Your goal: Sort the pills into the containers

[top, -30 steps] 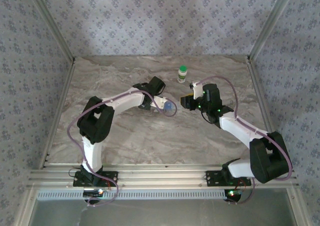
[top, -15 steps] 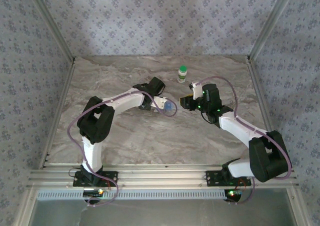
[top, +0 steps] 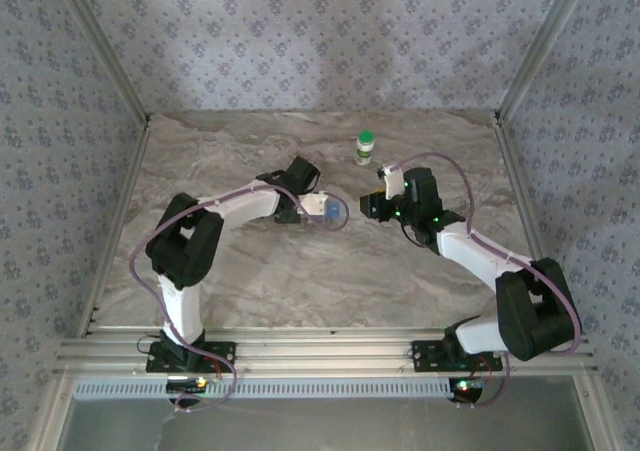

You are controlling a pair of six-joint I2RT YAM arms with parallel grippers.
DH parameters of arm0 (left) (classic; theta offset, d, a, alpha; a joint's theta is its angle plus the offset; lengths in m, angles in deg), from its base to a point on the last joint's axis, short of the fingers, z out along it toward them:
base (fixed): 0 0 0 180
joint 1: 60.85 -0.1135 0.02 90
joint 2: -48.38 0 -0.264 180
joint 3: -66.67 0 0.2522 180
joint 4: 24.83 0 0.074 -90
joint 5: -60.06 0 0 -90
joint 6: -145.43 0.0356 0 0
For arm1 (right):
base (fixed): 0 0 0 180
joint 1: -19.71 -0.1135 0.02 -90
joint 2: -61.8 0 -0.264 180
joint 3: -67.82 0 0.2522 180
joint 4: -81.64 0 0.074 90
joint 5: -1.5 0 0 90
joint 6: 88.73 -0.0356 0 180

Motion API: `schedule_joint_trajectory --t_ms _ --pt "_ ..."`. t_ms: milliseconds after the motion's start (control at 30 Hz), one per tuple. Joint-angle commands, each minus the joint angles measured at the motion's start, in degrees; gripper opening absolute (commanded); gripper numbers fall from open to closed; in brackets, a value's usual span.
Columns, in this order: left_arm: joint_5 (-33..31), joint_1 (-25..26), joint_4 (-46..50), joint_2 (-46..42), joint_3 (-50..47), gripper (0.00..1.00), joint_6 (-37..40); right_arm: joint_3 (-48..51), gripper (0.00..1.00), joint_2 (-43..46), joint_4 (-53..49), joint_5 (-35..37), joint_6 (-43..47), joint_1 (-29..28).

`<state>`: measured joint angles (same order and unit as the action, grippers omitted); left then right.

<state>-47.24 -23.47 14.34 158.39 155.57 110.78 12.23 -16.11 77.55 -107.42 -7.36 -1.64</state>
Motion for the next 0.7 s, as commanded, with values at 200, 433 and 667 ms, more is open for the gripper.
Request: schedule_joint_trajectory --t_ms 200,433,667 --pt "3.13 -1.1 -6.27 -3.65 -4.84 0.05 -4.41 -1.48 0.0 -1.03 -0.46 -0.29 -0.17 -0.41" --pt "3.42 -1.09 -10.95 -4.69 -8.55 0.05 -6.19 -1.84 0.0 -1.53 -1.22 0.35 0.53 -0.79" --pt "3.73 -1.23 -15.59 -6.96 -12.44 0.04 -7.92 -2.23 0.0 -2.33 -1.71 0.85 1.15 -1.08"
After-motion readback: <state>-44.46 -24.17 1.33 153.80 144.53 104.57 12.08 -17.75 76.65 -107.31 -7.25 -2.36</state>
